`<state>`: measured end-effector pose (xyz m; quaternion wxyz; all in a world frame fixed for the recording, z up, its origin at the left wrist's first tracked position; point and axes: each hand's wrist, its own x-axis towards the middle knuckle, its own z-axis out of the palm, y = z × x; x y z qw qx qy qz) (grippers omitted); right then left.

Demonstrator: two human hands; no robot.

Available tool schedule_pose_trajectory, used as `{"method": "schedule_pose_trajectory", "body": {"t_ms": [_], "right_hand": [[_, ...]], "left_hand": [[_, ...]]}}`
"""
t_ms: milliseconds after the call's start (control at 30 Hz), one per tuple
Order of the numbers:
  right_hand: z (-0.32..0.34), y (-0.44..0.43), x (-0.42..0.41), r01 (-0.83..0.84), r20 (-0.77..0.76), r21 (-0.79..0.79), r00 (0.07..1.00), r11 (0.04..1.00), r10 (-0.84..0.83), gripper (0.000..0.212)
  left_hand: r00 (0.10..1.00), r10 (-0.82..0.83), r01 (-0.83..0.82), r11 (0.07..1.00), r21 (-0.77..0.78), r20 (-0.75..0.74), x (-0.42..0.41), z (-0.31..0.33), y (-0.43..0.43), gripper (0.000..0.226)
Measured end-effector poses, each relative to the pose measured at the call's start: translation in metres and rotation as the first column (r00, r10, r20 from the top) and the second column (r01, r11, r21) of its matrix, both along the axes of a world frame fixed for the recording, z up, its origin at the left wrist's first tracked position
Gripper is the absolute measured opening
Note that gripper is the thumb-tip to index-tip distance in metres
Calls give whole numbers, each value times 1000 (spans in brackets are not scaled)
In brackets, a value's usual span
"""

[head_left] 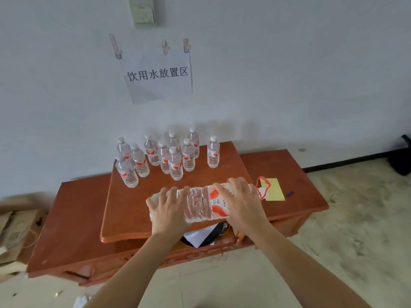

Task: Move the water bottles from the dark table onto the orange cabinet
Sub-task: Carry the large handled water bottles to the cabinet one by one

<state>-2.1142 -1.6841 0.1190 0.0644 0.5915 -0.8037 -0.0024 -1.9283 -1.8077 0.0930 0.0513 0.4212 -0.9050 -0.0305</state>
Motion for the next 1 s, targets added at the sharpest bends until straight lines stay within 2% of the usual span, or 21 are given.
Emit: {"method": "schedule_pose_trajectory", "body": {"t_ms": [200,467,567,600,667,733,767,800,833,867,900,933,967,1000], "right_hand": [[-17,-66,-57,-43,-7,25,999,999,43,103],[-51,-147,-130,-130,157,-8,979,991,130,106],[-69,-177,-152,-216,164,-43,962,975,221,118],[-74,-187,-161,-226,178,-95,954,969,240,124],[-80,-198,-173,-184,260,-304,928,935,267,124],[-88,-204,-177,-4,354,-503,911,864,211,117],[-92,-209,-177,141,430,-544,893,827,131,115],[-94,-213,-176,332,549,-537,835,776,22,117],[-93,-218,-171,550,715,-448,694,705,-86,123],[-94,-224,-167,722,886,-247,438,647,-150,130],[-91,-229,-164,779,979,12,117,628,-164,132],[-96,-234,-160,712,970,243,-184,659,-159,127],[-100,-236,-156,568,894,394,-421,723,-156,115],[-102,-236,-152,459,834,445,-526,769,-168,100]], "left_hand": [[994,-5,10,999,42,-114,-45,-25,-62,77],[997,56,-53,997,57,-44,-103,-29,-136,87],[992,108,-105,993,47,-64,-113,-38,-157,90],[989,132,-130,990,50,-61,-115,-42,-164,90],[982,185,-182,981,69,-40,-117,-49,-176,87],[974,228,-225,970,96,-16,-116,-54,-185,86],[971,240,-238,964,115,-4,-114,-56,-189,86],[969,245,-243,961,129,-3,-113,-58,-192,86],[969,247,-243,960,139,-8,-112,-61,-195,86],[968,250,-245,957,154,-12,-111,-65,-198,86],[967,253,-247,954,169,-16,-110,-68,-202,86],[969,246,-238,953,188,-20,-108,-75,-206,85],[971,239,-229,952,206,-24,-107,-81,-209,86],[974,226,-216,948,232,-19,-106,-86,-213,87]]}}
